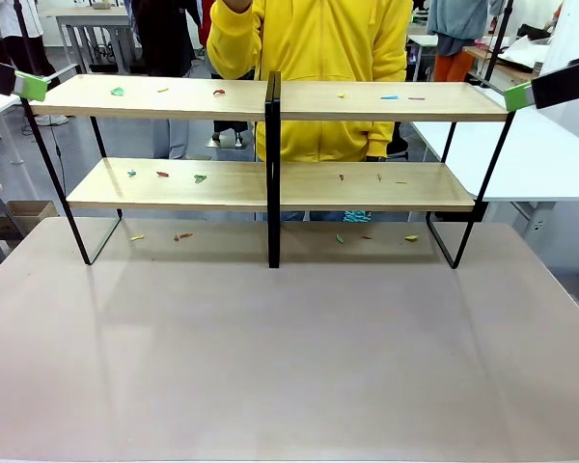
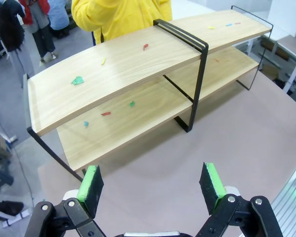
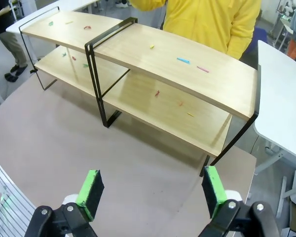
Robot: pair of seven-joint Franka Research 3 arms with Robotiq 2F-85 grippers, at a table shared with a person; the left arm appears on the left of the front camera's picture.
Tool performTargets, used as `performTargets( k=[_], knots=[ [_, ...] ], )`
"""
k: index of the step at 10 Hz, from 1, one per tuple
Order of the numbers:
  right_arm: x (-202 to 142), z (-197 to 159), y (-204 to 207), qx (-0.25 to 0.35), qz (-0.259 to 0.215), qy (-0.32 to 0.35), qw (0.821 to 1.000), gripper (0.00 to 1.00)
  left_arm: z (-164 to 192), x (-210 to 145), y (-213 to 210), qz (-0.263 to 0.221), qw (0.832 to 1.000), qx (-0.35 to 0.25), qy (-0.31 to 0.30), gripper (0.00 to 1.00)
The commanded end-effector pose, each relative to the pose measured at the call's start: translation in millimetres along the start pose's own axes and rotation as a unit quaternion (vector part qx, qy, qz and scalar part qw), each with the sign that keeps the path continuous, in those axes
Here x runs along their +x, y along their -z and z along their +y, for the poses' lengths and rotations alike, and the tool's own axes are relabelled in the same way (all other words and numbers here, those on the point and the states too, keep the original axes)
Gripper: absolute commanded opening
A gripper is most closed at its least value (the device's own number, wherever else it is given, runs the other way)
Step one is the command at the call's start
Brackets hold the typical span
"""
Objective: Clean the shelves.
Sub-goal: Pick up the Duster when the human hands it over.
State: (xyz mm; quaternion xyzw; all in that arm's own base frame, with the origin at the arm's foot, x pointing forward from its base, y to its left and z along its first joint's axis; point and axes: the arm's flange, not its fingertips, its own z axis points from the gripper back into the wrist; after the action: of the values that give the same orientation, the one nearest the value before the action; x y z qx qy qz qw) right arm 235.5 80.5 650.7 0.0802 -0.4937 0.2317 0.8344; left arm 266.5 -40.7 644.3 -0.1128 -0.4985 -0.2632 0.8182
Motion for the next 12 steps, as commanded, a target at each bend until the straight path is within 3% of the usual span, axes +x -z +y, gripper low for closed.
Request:
performTargets(
  k=[1, 11, 12],
  knots=[
    [-0.5, 0.7, 0.5, 0.002, 0.003, -0.003, 1.000, 1.00, 0.6, 0.5, -0.2, -0.004, 1.000, 0.000, -0.005, 1.00],
    [-0.5, 0.7, 0.5, 0.002, 0.003, -0.003, 1.000, 1.00, 0.0, 0.0, 0.0, 0.000, 1.000, 0.000, 0.000, 1.00],
    [-0.5, 0.7, 0.5, 0.002, 0.003, -0.003, 1.000, 1.00, 11.4, 21.0, 19.4, 0.072, 0.984, -0.150, -0.070, 1.00]
  ],
)
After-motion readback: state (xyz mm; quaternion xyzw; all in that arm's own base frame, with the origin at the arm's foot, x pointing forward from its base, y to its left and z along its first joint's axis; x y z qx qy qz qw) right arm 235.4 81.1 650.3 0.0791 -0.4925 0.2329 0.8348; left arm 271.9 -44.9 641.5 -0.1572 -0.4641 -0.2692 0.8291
